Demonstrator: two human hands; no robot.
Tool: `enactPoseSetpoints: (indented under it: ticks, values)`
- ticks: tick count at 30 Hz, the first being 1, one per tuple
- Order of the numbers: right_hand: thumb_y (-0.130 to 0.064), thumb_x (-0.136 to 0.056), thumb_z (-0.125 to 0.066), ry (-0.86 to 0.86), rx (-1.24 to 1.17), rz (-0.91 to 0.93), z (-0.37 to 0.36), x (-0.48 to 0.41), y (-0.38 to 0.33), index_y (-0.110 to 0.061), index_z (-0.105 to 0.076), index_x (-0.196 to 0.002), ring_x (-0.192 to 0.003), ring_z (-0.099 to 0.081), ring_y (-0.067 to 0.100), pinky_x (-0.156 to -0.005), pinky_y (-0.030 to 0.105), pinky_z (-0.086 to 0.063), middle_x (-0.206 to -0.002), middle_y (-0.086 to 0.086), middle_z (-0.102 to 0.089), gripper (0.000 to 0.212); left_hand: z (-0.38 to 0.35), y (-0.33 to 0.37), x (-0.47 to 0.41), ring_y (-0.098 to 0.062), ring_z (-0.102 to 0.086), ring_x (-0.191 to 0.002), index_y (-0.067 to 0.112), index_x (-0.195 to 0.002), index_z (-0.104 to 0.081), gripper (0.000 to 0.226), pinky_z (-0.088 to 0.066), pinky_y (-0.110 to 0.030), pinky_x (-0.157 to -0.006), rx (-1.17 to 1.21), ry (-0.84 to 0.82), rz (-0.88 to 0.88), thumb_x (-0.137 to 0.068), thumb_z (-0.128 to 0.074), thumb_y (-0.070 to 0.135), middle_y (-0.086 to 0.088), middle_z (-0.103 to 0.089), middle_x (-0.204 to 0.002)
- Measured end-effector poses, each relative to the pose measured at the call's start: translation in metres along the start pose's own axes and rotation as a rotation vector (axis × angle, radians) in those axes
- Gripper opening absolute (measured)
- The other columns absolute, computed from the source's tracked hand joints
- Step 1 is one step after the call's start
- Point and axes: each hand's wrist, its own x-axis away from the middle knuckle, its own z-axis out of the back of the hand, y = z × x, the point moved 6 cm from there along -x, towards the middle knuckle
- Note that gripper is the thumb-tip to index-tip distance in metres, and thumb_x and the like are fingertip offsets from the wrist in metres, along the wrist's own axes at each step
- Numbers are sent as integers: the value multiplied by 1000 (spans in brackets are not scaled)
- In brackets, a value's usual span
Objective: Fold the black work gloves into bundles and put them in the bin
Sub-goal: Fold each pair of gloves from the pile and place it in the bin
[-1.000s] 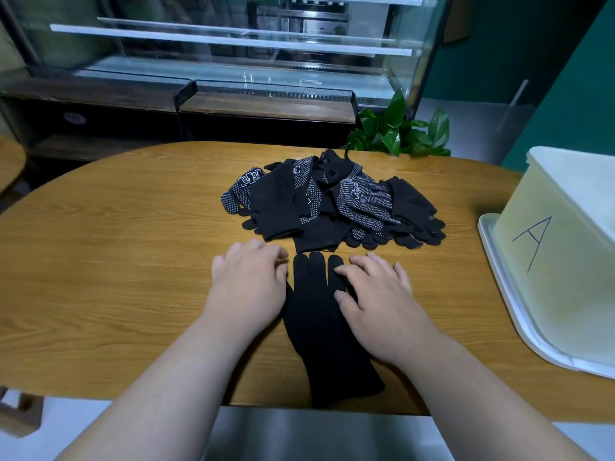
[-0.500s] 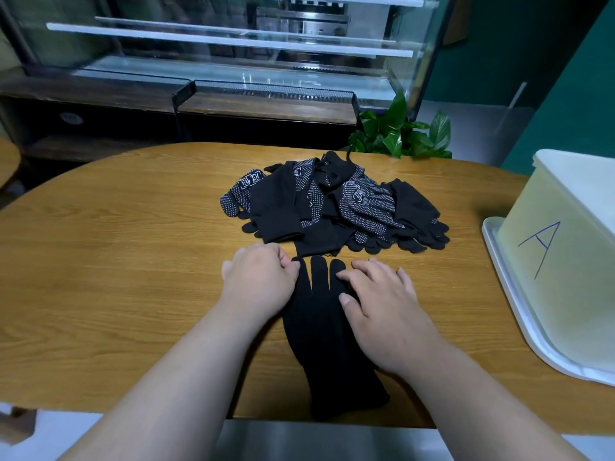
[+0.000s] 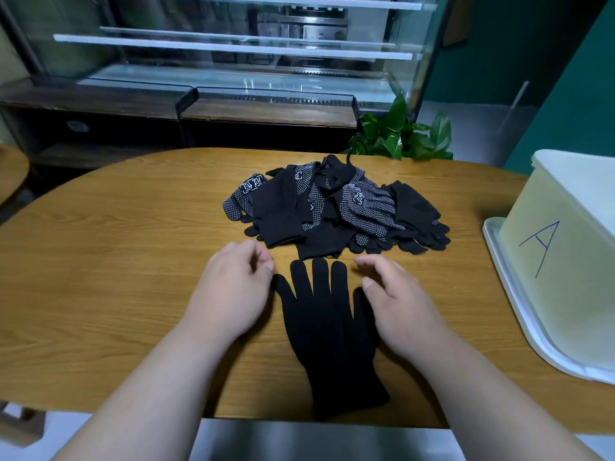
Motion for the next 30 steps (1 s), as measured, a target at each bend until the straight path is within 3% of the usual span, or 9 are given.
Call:
enactPoseSetpoints:
  ticks: [3, 7, 10, 14, 16, 20, 23, 25, 30]
  values:
    - [-14, -102, -48, -13, -17, 1, 5, 0, 3, -31, -56, -131, -129, -41, 4, -106, 24, -32, -127, -22, -48, 35, -4, 7, 20, -14, -48, -98, 32, -93, -60, 12, -37, -28, -86, -77, -58, -139, -88, -70, 34, 12, -50, -96]
    - [-17, -97, -58, -127, 117, 68, 5, 5, 2, -29, -51, -137, -137, -30, 3, -111, 18, -21, -139, -17, -41, 42, -20, 14, 36, -9, -42, -106, 34, -112, -65, 30, -38, -27, -98, -196, -190, -340, -84, -73, 43, 18, -51, -111]
    - [-30, -97, -61, -160, 213, 79, 5, 11, 4, -32, -45, -143, -143, -19, 3, -113, 19, -15, -148, -16, -33, 49, -24, 13, 36, -9, -46, -115, 33, -119, -65, 36, -38, -32, -105, -268, -250, -372, -86, -71, 45, 18, -54, -124]
    - [-35, -95, -63, -104, 233, 95, 8, 11, 4, -32, -51, -138, -139, -24, 1, -106, 13, -15, -143, -17, -37, 44, -27, 8, 34, -3, -43, -129, 31, -127, -62, 42, -28, -16, -109, -216, -283, -381, -87, -69, 45, 20, -50, -135]
    - [-35, -96, -62, -91, 252, 106, 7, 9, 3, -30, -57, -132, -135, -27, 1, -105, 14, -19, -138, -16, -41, 37, -29, 4, 31, -4, -40, -135, 31, -132, -60, 55, -28, -21, -113, -205, -310, -374, -83, -68, 55, 19, -49, -142]
    - [-35, -97, -59, -75, 263, 110, 4, 10, 4, -31, -61, -127, -134, -28, 1, -109, 20, -24, -135, -16, -42, 30, -28, -1, 27, -10, -31, -143, 34, -133, -59, 88, -27, -36, -119, -205, -324, -354, -62, -42, 82, 15, -47, -147]
    - [-37, -95, -62, -52, 252, 102, 6, 9, 3, -31, -64, -116, -131, -30, 0, -101, 15, -25, -131, -17, -43, 22, -19, -1, 24, -20, -36, -139, 34, -127, -64, 73, -35, -44, -113, -290, -190, -341, -67, -59, 76, 10, -53, -140]
    - [-37, -94, -63, -51, 249, 96, 6, 8, 3, -30, -67, -106, -131, -31, 1, -102, 16, -26, -129, -17, -44, 14, -16, 3, 23, -17, -42, -130, 36, -125, -64, 56, -39, -43, -106, -361, -162, -342, -78, -66, 66, 15, -56, -128]
    - [-35, -95, -62, -42, 172, 75, 7, 5, 5, -31, -71, -96, -125, -31, -5, -99, 16, -25, -129, -21, -45, 10, -15, 7, 23, -8, -42, -123, 36, -123, -64, 45, -33, -33, -105, -281, -169, -299, -92, -42, 59, 22, -55, -121]
